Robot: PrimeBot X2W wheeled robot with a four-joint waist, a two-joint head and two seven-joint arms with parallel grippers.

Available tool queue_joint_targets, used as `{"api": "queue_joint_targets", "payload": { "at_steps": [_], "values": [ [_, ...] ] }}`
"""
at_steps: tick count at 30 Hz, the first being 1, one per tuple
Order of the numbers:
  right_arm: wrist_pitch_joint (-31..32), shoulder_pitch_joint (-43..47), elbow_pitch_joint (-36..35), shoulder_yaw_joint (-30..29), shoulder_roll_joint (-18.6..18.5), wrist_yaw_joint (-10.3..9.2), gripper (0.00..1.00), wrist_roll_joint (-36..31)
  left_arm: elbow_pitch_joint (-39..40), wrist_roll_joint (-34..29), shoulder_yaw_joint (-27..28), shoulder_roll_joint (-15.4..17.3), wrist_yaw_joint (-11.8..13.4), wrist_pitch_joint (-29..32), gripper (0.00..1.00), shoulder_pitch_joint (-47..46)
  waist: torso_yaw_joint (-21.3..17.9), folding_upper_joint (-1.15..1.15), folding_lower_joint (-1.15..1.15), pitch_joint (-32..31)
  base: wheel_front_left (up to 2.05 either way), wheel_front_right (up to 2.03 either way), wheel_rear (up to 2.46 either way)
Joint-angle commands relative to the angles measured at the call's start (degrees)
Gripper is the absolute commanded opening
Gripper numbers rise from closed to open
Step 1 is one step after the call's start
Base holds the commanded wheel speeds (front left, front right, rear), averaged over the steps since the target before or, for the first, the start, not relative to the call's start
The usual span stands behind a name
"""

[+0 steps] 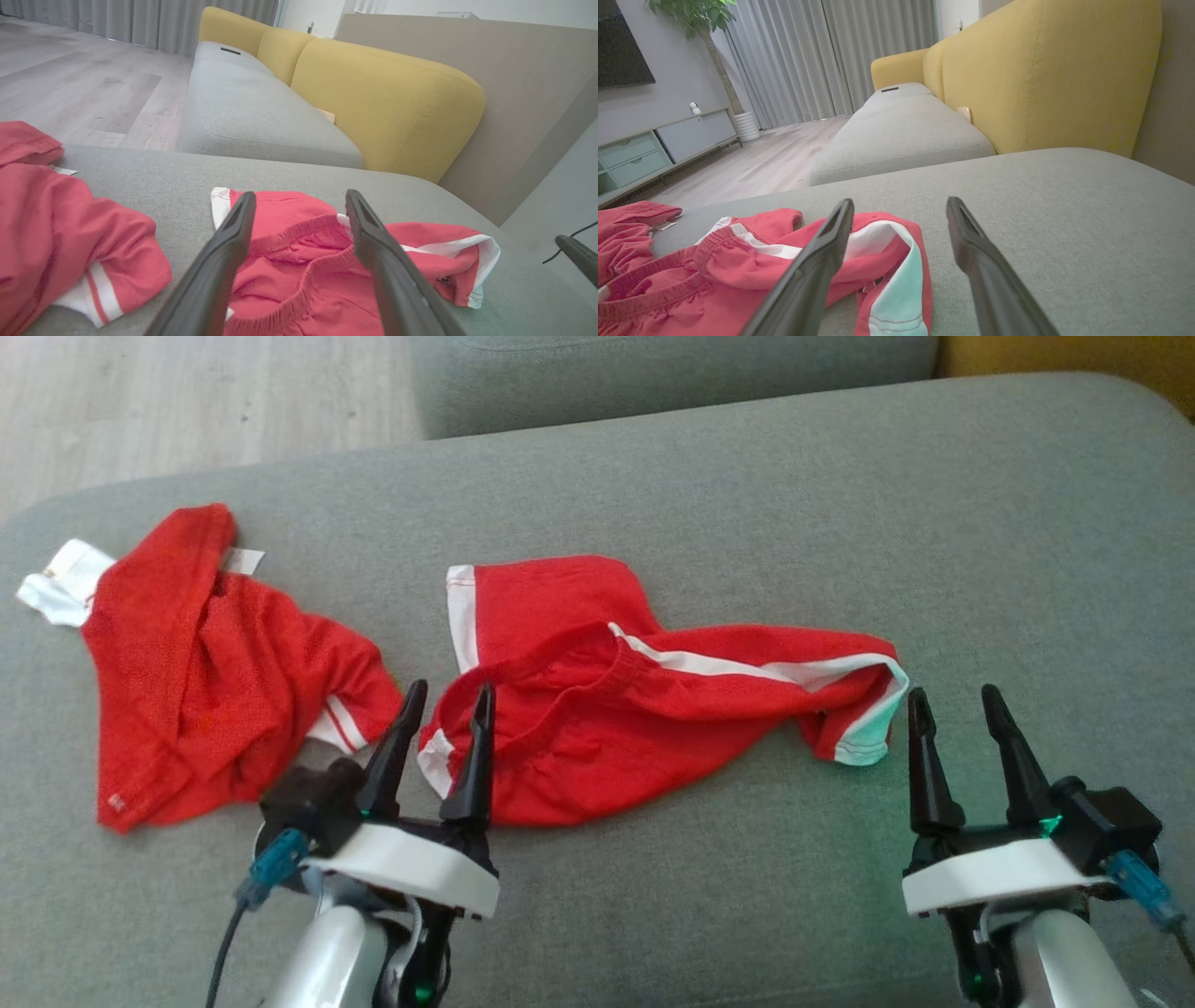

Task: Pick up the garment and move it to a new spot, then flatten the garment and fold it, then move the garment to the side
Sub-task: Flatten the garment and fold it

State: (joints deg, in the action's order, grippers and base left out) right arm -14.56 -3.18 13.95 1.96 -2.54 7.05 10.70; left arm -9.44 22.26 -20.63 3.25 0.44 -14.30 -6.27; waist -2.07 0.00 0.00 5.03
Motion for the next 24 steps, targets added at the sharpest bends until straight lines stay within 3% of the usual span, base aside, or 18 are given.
{"api": "queue_joint_targets", "payload": {
  "at_steps": [1,7,13,19,24],
  "values": [
    [-0.4,-2.2,-1.9,1.5,-0.3,0.44,1.00,0.5,0.8,-0.4,1.7,-0.3,-0.7,-0.7,1.00,-3.7,-0.9,0.00,0.00,0.9,0.00,0.00,0.00],
    [-0.4,-2.5,-1.9,1.7,-0.3,0.44,1.00,0.6,-4.1,-0.3,-1.1,-0.3,-1.9,0.5,1.00,-8.8,-2.5,0.00,0.00,2.8,0.00,0.00,0.00],
    [-0.4,-3.5,-2.1,2.5,-0.3,0.44,1.00,1.2,-9.7,2.5,-5.3,-0.3,-2.3,8.2,1.00,-17.3,-4.2,0.00,0.00,4.9,0.00,0.00,0.00],
    [-0.4,-4.3,-2.1,3.6,-0.3,0.44,1.00,2.0,-16.1,5.6,-8.7,-0.4,-0.1,16.7,1.00,-24.2,-5.8,0.00,0.00,6.3,0.00,0.00,0.00],
    [-0.4,-4.5,-2.1,4.0,-0.3,0.44,1.00,2.8,-21.1,7.7,-10.1,-0.4,1.4,19.4,1.00,-27.9,-7.3,0.00,0.00,6.9,0.00,0.00,0.00]
  ]
}}
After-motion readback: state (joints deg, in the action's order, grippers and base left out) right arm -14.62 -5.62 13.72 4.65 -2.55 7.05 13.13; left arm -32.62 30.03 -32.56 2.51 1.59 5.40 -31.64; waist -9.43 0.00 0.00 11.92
